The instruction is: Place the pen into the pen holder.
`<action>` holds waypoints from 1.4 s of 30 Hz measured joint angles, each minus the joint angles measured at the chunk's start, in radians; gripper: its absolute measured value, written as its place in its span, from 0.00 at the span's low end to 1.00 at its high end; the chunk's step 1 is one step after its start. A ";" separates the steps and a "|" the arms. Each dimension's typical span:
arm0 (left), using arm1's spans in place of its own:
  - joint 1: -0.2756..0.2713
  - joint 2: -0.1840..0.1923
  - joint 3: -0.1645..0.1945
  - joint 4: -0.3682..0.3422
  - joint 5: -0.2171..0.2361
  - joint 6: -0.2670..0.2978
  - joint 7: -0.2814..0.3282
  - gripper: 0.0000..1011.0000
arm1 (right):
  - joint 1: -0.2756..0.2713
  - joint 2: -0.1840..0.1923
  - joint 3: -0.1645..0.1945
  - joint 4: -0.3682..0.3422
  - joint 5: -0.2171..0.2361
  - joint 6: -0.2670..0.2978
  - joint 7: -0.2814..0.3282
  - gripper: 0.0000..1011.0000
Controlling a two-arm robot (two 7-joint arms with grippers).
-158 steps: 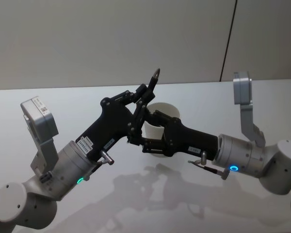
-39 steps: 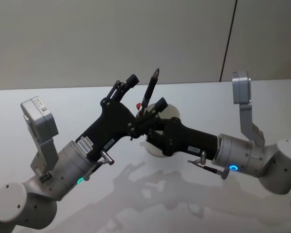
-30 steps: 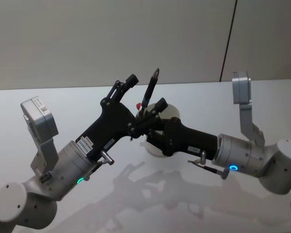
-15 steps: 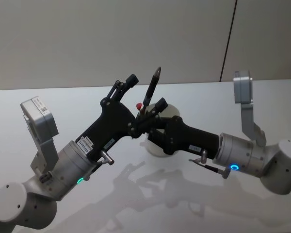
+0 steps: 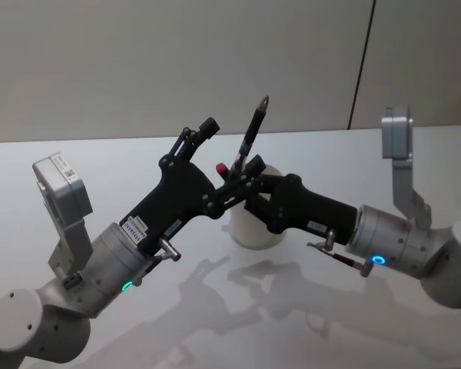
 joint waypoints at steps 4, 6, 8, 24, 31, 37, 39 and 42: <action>0.000 0.000 0.000 0.000 0.000 0.000 0.000 0.99 | -0.008 0.007 0.002 -0.018 -0.010 -0.009 -0.035 0.11; 0.000 0.000 0.000 0.000 0.000 0.000 0.000 0.99 | -0.013 0.011 0.003 -0.032 -0.022 -0.016 -0.063 0.12; 0.000 0.000 0.000 0.000 0.000 0.000 0.000 0.99 | -0.018 0.016 0.003 -0.045 -0.037 -0.021 -0.092 0.11; 0.000 0.000 0.000 0.000 0.000 0.000 0.000 0.99 | -0.047 0.038 0.000 -0.129 -0.179 -0.002 -0.322 0.12; 0.000 0.000 0.000 0.000 0.000 0.000 0.000 0.99 | -0.046 0.036 -0.005 -0.140 -0.243 0.033 -0.422 0.11; 0.000 0.000 0.000 0.000 0.000 0.000 0.000 0.99 | -0.033 0.027 -0.010 -0.129 -0.288 0.064 -0.478 0.11; 0.000 0.000 0.000 0.000 0.000 0.000 0.000 0.99 | -0.024 0.022 -0.013 -0.120 -0.308 0.078 -0.499 0.11; 0.000 0.000 0.000 0.000 0.000 0.000 0.000 0.99 | -0.019 0.018 -0.015 -0.112 -0.319 0.084 -0.510 0.19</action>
